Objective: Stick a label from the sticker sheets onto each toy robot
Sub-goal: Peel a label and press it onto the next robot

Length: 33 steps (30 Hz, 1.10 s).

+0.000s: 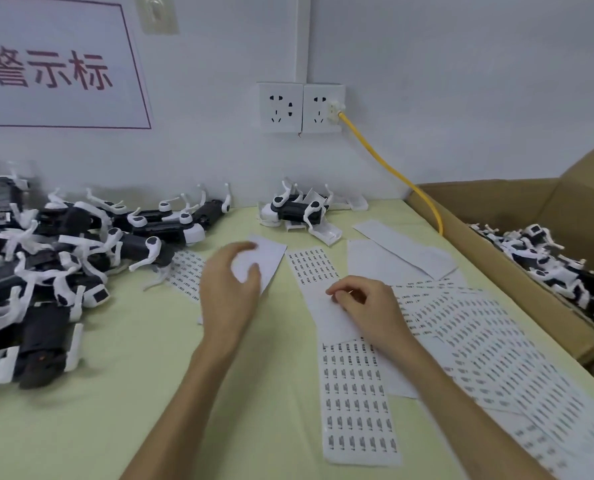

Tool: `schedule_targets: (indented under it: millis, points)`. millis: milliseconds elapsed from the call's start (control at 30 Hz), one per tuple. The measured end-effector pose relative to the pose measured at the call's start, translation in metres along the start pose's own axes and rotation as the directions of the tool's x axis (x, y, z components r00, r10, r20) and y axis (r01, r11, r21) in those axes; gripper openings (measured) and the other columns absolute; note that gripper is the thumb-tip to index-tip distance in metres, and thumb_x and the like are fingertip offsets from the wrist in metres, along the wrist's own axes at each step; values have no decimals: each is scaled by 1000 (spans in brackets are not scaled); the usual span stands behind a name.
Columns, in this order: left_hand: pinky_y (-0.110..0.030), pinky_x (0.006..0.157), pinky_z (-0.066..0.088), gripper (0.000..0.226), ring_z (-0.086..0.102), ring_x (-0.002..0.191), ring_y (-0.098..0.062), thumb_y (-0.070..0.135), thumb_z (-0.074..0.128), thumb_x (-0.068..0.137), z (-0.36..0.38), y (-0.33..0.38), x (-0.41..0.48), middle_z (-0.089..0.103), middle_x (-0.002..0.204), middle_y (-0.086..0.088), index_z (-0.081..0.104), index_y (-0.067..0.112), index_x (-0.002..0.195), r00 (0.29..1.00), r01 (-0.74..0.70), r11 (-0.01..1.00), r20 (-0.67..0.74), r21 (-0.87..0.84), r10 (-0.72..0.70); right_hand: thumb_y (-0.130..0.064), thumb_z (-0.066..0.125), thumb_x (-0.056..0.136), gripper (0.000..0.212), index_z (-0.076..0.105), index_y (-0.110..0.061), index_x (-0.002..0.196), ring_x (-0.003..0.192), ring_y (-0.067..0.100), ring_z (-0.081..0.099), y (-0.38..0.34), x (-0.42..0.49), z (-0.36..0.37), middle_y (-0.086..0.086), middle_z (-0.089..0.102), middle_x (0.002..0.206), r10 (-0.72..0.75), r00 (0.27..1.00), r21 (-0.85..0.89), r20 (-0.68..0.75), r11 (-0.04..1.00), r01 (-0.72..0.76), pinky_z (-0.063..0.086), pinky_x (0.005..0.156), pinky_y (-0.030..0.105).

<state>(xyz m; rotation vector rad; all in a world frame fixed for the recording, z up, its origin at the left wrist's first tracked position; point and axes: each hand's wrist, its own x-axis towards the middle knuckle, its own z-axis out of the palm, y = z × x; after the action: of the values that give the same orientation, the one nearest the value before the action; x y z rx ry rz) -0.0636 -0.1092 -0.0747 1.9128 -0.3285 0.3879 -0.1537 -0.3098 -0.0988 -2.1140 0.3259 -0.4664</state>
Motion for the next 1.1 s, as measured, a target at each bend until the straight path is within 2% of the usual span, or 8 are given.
schedule_targets:
  millis: [133, 200, 433, 533, 667, 867, 1000, 1100]
  points:
    - [-45, 105, 35, 47, 47, 131, -36, 14, 71, 86, -31, -21, 47, 54, 142, -15, 62, 11, 133, 945, 158, 946, -321, 284, -62, -5, 63, 93, 29, 76, -29, 83, 79, -1, 68, 0, 1, -2, -19, 74, 79, 15, 1000, 23, 1, 1000, -16, 46, 71, 8]
    - [-52, 107, 35, 50, 44, 134, -37, 21, 71, 89, -46, -40, 60, 49, 144, -17, 57, 13, 136, 912, 290, 896, -382, 336, -152, -5, 63, 94, 29, 76, -28, 84, 77, 0, 68, 0, 0, -3, -16, 74, 77, 11, 1000, 23, -3, 1000, -11, 48, 72, 11]
    - [-37, 91, 52, 18, 68, 93, -23, 12, 60, 103, -63, -73, 58, 68, 101, -7, 63, 12, 121, 952, 206, 977, -241, 62, -186, -6, 62, 94, 27, 76, -26, 84, 71, 3, 66, -1, 0, -4, -7, 73, 74, 27, 1000, 49, -9, 998, -26, 53, 75, 21]
    - [-17, 77, 53, 14, 68, 72, -9, 19, 60, 105, -62, -59, 59, 70, 84, -8, 65, 9, 113, 953, 132, 991, -276, -5, -128, -4, 61, 94, 27, 76, -25, 84, 69, 3, 65, -1, 0, -3, -5, 73, 72, 25, 1000, 75, -15, 997, -24, 53, 74, 21]
    - [-33, 81, 60, 8, 71, 72, -13, 18, 58, 105, -64, -31, 62, 71, 85, -8, 65, 15, 109, 947, 55, 976, -300, -212, -119, -1, 60, 94, 27, 76, -21, 85, 67, 1, 66, 0, 0, -3, -3, 72, 71, 27, 999, 123, -24, 992, -24, 50, 72, 17]
    - [-25, 76, 60, 19, 73, 72, -8, 6, 56, 105, -46, 30, 39, 75, 74, 10, 62, 22, 99, 981, -162, 868, -173, -470, 89, 0, 59, 95, 25, 77, -16, 87, 64, 7, 64, -4, -2, -4, -2, 70, 69, -7, 992, 187, -129, 982, 32, 51, 65, 21]
    - [-31, 83, 59, 11, 76, 82, -21, 2, 58, 104, -10, 48, 2, 76, 86, -12, 62, 13, 107, 986, -148, 818, -15, -557, 168, -2, 58, 97, 24, 75, -16, 87, 59, 18, 62, -5, -6, -6, 7, 67, 66, -49, 975, 300, -218, 947, 115, 51, 54, 27]
    - [-30, 84, 58, 15, 76, 86, -25, -1, 60, 101, 15, 48, -27, 77, 88, -13, 63, 12, 107, 988, -61, 796, 76, -602, 134, -19, 55, 98, 19, 73, -18, 93, 53, 21, 61, -9, -7, -6, 11, 67, 68, -68, 976, 374, -207, 916, 143, 46, 53, 25]
